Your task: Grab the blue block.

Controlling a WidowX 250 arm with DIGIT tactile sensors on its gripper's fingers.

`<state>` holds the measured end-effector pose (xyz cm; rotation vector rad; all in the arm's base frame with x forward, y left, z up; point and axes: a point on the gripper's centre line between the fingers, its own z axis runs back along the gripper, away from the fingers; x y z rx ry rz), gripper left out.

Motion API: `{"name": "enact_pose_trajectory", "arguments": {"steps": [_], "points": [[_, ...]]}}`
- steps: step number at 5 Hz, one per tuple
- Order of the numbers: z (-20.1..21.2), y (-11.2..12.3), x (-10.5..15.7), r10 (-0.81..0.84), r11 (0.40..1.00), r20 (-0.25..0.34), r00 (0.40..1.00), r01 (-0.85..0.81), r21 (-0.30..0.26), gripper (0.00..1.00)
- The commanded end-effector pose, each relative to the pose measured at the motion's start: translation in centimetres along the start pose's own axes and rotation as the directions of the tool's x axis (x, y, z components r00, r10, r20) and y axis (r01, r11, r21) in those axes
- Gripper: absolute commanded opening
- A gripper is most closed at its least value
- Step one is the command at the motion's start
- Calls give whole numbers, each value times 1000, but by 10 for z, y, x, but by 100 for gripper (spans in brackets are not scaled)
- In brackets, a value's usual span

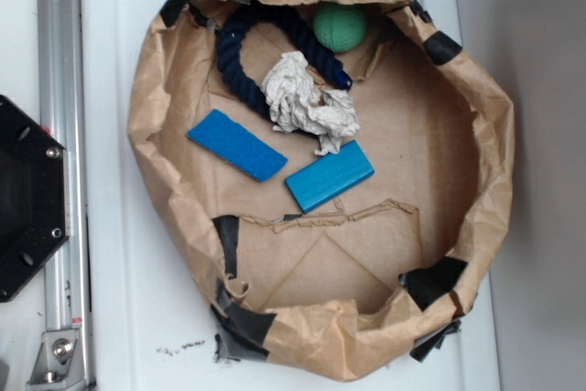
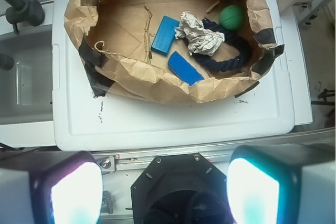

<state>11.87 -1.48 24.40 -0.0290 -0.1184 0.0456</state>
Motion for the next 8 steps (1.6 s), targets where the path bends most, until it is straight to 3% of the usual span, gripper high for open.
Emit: {"name": "enact_pose_trajectory", "arguments": {"steps": [1, 2, 3, 4, 5, 7, 8], "points": [[0, 0, 0, 0, 1000, 0, 1000, 0, 0, 100], [-33, 12, 47, 90, 996, 37, 995, -90, 18, 100], [-74, 16, 92, 116, 992, 12, 993, -115, -49, 100], [-115, 16, 125, 186, 982, 40, 982, -183, -55, 100], [-159, 16, 131, 285, 958, 60, 957, -284, -36, 100], [-231, -1, 129, 324, 945, -25, 946, -325, -36, 100], [-249, -5, 143, 293, 954, -28, 956, -295, -57, 100]]}}
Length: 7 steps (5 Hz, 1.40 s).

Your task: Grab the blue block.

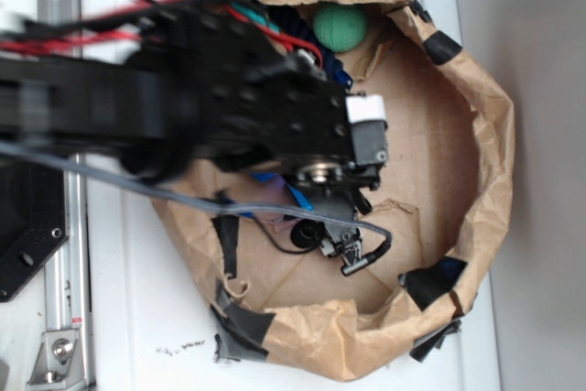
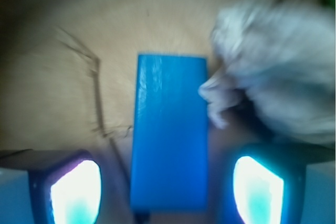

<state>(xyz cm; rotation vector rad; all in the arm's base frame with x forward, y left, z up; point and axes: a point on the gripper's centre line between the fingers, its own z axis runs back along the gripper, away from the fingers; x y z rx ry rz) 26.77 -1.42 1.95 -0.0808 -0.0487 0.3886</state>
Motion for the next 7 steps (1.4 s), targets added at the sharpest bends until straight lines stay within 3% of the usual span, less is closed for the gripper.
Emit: {"name": "enact_pose_trajectory", "arguments": {"steps": [1, 2, 3, 4, 5, 7], "points": [[-16, -17, 28, -110, 991, 25, 994, 112, -68, 100], [-10, -20, 36, -131, 988, 56, 990, 135, -78, 0], [24, -22, 41, -230, 964, 70, 971, 237, -118, 0], [75, -24, 40, -404, 908, 94, 910, 412, -81, 0], [123, -32, 43, -479, 876, 37, 877, 480, -51, 0], [167, -29, 24, -533, 846, 38, 845, 533, 15, 0]]}}
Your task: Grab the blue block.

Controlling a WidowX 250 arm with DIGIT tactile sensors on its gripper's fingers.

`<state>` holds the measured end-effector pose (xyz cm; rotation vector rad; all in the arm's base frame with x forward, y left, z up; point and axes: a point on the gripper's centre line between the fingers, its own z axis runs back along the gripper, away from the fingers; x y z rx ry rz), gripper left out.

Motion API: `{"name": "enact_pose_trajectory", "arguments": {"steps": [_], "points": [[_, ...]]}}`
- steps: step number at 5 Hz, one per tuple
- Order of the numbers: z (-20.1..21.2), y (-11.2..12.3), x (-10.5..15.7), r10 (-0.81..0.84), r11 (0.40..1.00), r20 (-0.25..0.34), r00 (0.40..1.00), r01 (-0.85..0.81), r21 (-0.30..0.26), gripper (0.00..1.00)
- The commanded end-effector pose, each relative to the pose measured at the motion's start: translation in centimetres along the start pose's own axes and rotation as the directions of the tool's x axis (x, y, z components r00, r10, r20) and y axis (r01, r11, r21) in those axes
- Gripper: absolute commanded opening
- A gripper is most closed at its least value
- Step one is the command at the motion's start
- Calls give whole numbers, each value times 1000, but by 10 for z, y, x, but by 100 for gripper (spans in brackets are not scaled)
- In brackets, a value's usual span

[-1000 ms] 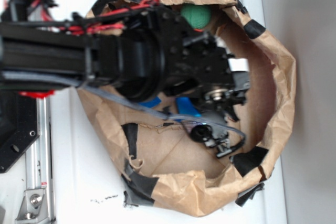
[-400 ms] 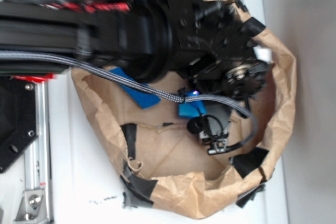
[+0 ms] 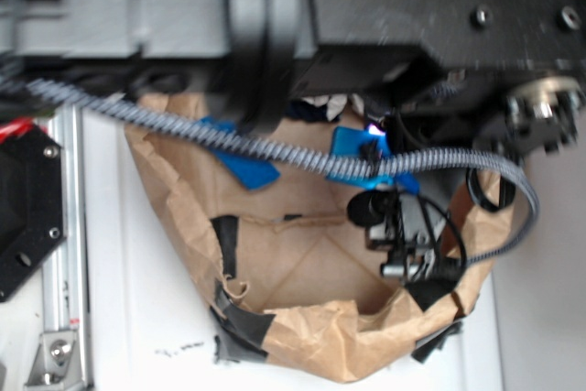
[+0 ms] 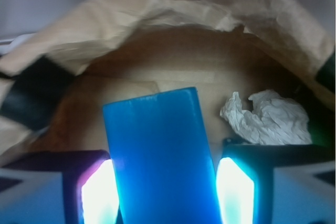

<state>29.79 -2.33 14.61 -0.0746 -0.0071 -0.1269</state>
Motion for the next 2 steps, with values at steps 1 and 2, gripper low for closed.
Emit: {"name": "enact_pose_trajectory", "arguments": {"steps": [1, 2], "points": [[45, 0, -23, -50, 998, 105, 993, 45, 52, 0], [51, 1, -38, -42, 995, 147, 988, 28, 99, 0]]}}
